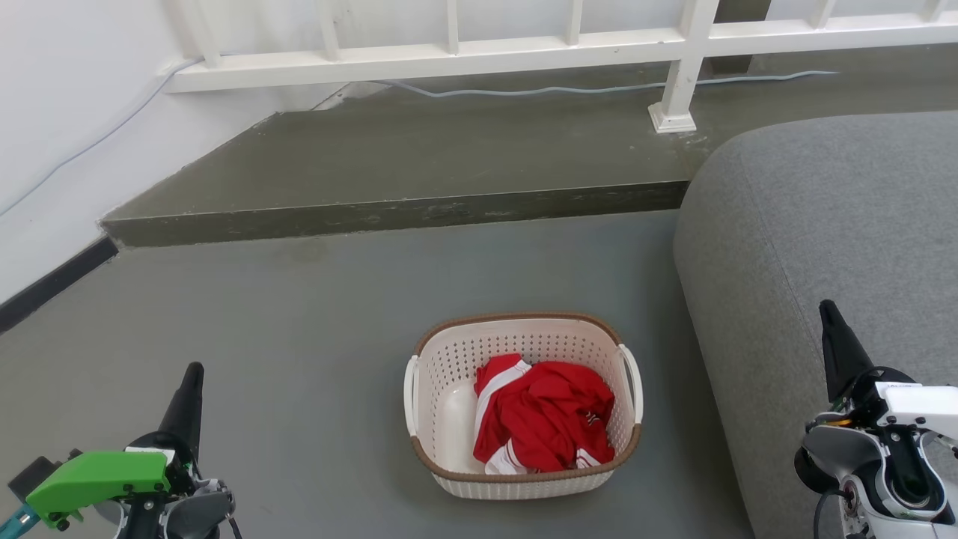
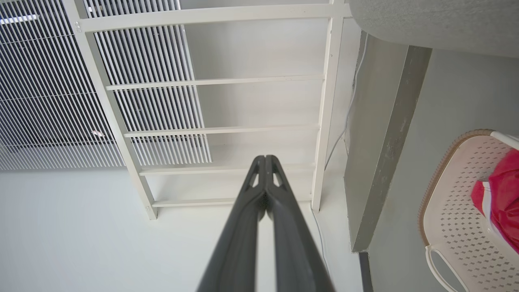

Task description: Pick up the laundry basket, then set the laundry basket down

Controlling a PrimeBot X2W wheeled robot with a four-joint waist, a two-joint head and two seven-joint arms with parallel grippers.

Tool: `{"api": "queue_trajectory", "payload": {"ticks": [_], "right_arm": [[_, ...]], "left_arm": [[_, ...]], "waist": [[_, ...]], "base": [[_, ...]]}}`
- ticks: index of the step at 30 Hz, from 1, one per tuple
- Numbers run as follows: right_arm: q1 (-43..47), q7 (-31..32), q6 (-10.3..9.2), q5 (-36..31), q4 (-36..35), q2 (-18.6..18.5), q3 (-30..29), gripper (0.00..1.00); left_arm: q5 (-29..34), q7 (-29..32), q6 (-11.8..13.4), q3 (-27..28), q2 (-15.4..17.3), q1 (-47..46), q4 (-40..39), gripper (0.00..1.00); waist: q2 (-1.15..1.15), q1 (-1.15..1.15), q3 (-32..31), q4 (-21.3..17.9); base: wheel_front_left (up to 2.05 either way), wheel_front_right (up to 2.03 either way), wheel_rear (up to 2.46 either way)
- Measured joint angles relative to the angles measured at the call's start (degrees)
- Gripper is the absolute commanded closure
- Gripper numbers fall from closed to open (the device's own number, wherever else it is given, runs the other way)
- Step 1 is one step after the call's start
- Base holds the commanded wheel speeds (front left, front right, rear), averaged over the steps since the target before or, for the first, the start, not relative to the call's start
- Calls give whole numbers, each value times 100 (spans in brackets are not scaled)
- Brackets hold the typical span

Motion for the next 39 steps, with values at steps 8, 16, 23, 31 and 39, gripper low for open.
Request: {"api": "queue_trajectory", "payload": {"ticks": [8,16,23,31,39], "right_arm": [[310,-4,-8,-1,277,151,41,0],[309,-77,-8,-31,165,146,111,0],[302,-201,-8,-183,15,135,256,0],[281,-382,-8,-546,-168,13,515,0],[260,-569,-7,-920,-321,-116,829,0]], "left_arm": [[1,-3,16,-68,-134,259,286,0],[8,-110,16,-109,-132,258,207,0],[121,-240,16,-224,-127,257,77,0],[461,-444,16,-385,-98,254,-8,0],[949,-639,16,-590,26,249,-81,0]], "waist": [[0,0,2,0],[0,0,9,3],[0,0,22,6],[0,0,36,4],[0,0,52,0]], "base": [[0,0,0],[0,0,0],[0,0,0],[0,0,0],[0,0,0]]}}
